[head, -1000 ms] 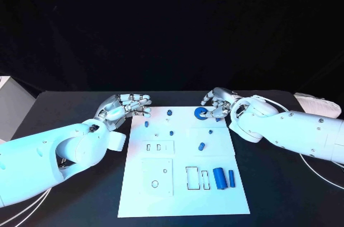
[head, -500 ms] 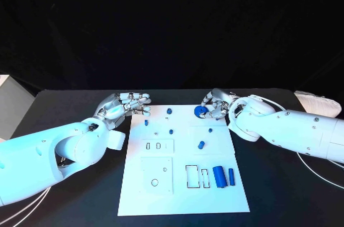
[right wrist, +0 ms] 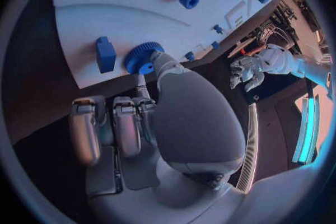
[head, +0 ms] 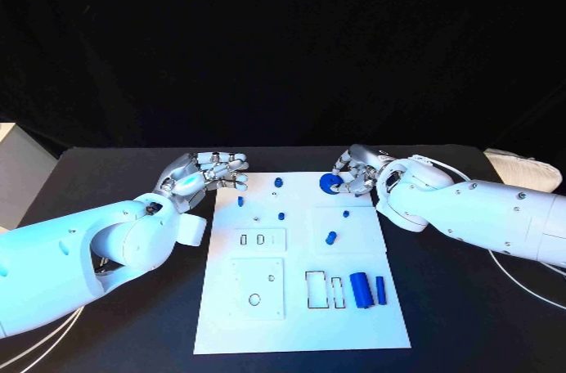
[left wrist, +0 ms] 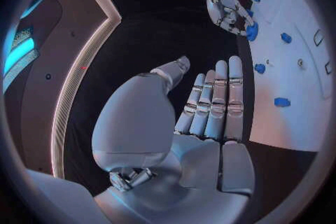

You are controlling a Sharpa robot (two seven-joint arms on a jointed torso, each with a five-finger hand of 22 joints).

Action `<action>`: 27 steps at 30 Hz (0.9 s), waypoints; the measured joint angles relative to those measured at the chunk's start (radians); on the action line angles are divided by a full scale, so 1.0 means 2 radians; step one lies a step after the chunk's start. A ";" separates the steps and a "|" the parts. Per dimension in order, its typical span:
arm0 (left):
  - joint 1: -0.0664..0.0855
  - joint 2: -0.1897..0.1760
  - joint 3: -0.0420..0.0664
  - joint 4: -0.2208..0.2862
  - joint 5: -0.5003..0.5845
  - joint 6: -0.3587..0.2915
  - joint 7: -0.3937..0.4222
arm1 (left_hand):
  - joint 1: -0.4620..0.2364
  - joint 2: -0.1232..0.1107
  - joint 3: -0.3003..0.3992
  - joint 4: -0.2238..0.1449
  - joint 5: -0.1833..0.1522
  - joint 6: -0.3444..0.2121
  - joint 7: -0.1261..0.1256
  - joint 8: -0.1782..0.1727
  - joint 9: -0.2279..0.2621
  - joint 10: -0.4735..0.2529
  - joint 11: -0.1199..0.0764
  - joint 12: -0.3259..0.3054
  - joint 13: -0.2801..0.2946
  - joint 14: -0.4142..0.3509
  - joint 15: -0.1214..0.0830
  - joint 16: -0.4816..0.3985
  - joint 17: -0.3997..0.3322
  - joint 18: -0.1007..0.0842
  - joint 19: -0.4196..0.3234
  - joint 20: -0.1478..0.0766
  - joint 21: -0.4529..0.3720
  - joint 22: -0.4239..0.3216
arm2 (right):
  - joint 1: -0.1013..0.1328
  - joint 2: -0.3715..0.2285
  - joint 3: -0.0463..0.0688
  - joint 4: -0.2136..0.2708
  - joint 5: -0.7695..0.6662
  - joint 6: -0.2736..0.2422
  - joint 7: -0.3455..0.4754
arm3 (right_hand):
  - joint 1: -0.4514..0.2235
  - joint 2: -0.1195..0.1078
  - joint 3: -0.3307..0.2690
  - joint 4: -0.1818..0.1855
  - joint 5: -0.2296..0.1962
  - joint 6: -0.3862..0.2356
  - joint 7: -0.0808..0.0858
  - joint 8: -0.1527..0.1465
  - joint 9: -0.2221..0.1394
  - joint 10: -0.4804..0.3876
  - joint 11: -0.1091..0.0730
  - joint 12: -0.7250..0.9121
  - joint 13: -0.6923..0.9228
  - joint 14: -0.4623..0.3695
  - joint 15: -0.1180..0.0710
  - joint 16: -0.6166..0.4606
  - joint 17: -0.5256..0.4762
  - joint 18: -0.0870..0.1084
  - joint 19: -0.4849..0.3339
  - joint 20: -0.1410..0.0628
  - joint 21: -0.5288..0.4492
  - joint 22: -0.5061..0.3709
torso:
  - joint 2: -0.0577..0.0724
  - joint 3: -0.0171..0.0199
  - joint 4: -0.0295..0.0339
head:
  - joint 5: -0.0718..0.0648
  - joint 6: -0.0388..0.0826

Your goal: Assemble the parts on the task board

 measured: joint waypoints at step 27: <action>0.000 0.000 0.000 0.000 0.000 0.001 -0.002 | -0.002 0.002 0.004 -0.004 0.000 0.000 0.000 0.000 0.000 0.000 0.000 0.000 0.000 -0.002 -0.002 0.005 0.004 0.000 -0.008 0.000 0.009 0.007 | -0.001 -0.006 0.000 0.066 -0.077 -0.051 -0.009 | -0.019 -0.022 0.054 -0.007 0.002 0.019 -0.001 0.013 0.001 -0.001 -0.010 0.000 0.000 -0.001 -0.009 0.000 0.000 -0.008 0.000 -0.011 0.007 0.000 | 0.000 -0.0003 0.0006 | -0.002 0.001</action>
